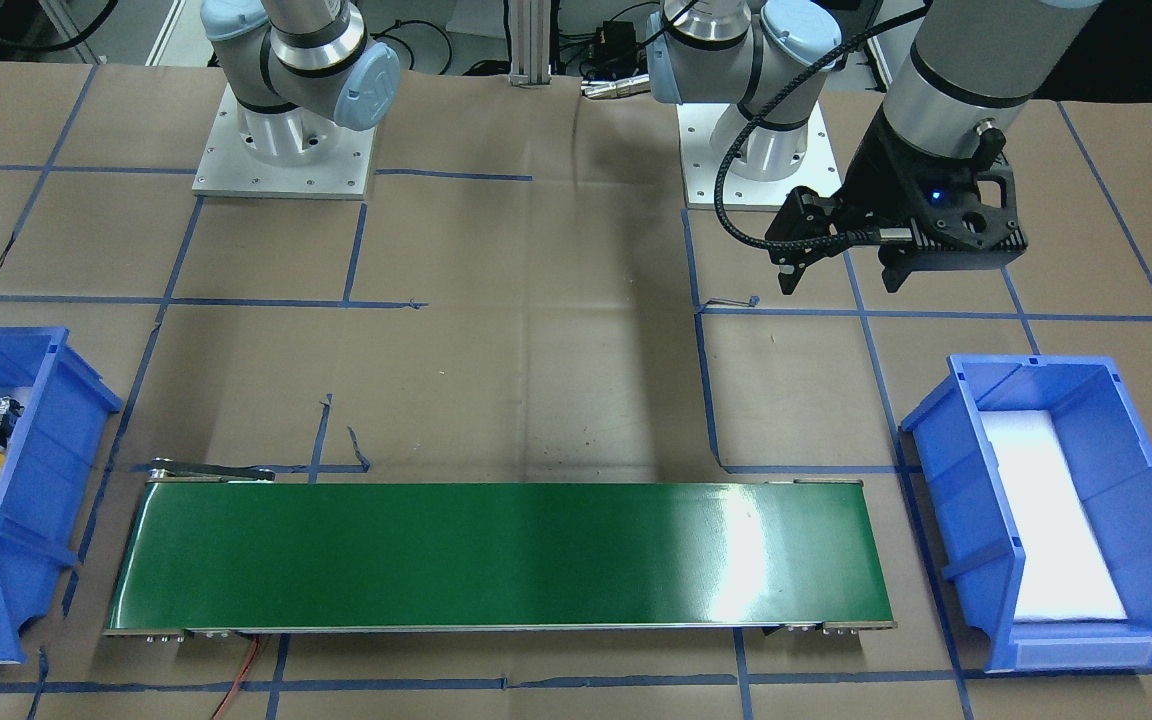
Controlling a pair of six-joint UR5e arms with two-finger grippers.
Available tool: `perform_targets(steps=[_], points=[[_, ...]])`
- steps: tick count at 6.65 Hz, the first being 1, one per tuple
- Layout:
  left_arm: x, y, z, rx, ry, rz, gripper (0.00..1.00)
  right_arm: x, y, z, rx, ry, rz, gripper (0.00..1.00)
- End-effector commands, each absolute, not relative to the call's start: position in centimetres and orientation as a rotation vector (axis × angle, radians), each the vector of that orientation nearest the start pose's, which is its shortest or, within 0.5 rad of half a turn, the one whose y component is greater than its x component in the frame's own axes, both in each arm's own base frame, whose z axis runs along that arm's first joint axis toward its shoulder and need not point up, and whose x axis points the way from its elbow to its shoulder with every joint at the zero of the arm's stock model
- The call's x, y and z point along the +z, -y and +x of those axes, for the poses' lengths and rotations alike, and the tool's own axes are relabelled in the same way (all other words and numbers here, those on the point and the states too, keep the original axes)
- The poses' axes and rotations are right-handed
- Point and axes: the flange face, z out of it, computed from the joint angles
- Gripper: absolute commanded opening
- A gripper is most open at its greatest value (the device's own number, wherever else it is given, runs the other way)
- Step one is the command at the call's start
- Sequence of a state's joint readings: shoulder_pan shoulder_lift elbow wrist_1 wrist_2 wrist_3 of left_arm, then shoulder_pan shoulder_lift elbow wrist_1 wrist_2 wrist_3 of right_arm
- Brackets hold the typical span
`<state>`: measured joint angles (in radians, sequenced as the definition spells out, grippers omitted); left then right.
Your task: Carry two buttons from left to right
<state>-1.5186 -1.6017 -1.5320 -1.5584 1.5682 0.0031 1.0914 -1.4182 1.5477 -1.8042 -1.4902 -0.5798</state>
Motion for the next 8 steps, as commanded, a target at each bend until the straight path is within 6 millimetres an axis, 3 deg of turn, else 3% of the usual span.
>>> perform_targets(steps=[1,2,3,4,6,8], points=[[49.3,51.4,-10.7,-0.031,-3.141,-0.077,1.0,48.9,53.5,-2.3,-0.155,-3.083,0.037,1.0],[49.3,51.3,-10.7,-0.034,-3.141,-0.077,1.0,49.3,51.9,3.0,-0.049,-3.063,0.097,1.0],[49.3,51.4,-10.7,-0.031,-3.143,-0.077,1.0,50.1,50.8,7.7,-0.06,-3.067,-0.01,1.0],[49.2,51.4,-10.7,-0.029,-3.143,-0.077,1.0,50.2,50.1,10.8,-0.064,-3.06,-0.091,1.0],[49.1,51.4,-10.7,-0.027,-3.143,-0.077,1.0,50.3,49.0,13.6,-0.053,-3.062,0.049,1.0],[49.1,51.4,-10.7,-0.027,-3.143,-0.077,1.0,50.2,48.6,14.7,-0.026,-3.049,0.244,1.0]])
